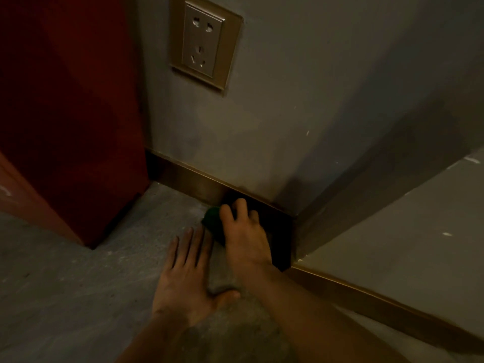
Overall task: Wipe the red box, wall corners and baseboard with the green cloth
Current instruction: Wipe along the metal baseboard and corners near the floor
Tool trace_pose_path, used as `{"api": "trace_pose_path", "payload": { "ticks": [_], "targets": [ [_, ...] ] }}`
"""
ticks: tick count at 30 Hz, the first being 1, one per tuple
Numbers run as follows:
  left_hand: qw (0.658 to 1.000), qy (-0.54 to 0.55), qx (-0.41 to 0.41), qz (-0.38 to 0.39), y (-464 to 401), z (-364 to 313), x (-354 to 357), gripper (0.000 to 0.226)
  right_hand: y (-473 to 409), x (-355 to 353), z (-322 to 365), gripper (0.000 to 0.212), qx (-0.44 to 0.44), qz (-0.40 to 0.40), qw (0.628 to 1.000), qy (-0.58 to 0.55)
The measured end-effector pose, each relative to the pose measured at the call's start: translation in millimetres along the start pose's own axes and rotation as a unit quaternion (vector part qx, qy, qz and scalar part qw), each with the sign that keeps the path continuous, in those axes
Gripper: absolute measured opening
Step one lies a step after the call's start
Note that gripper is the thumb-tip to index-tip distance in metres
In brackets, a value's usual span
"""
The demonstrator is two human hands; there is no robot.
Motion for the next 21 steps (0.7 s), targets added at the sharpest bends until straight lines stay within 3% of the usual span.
{"api": "trace_pose_path", "payload": {
  "ticks": [6,10,14,21],
  "targets": [
    [0.999,-0.025,-0.002,0.026,0.2,-1.1,1.9,0.118,-2.2,-33.6,39.5,0.039,-0.048,-0.063,0.997,-0.009],
    [0.999,-0.038,0.001,0.024,1.4,-2.8,-0.9,0.117,3.6,-42.7,48.6,0.043,-0.081,-0.061,0.995,-0.004],
    [1.000,0.023,0.014,0.005,4.0,-0.4,-11.8,0.120,9.6,-44.1,44.7,0.049,-0.086,-0.058,0.995,-0.004],
    [0.993,0.097,-0.040,-0.060,28.9,20.7,-51.8,0.121,23.4,-45.2,31.4,0.060,-0.039,-0.060,0.994,-0.083]
  ]
}}
Point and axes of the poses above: each hand's wrist, its own y-axis away from the middle knuckle, its own x-axis out of the palm, z = x × y, the point moved 7 cm from there along -y, towards the middle knuckle, and after that the axes turned 11 degrees about z, right-handed, at the moved point
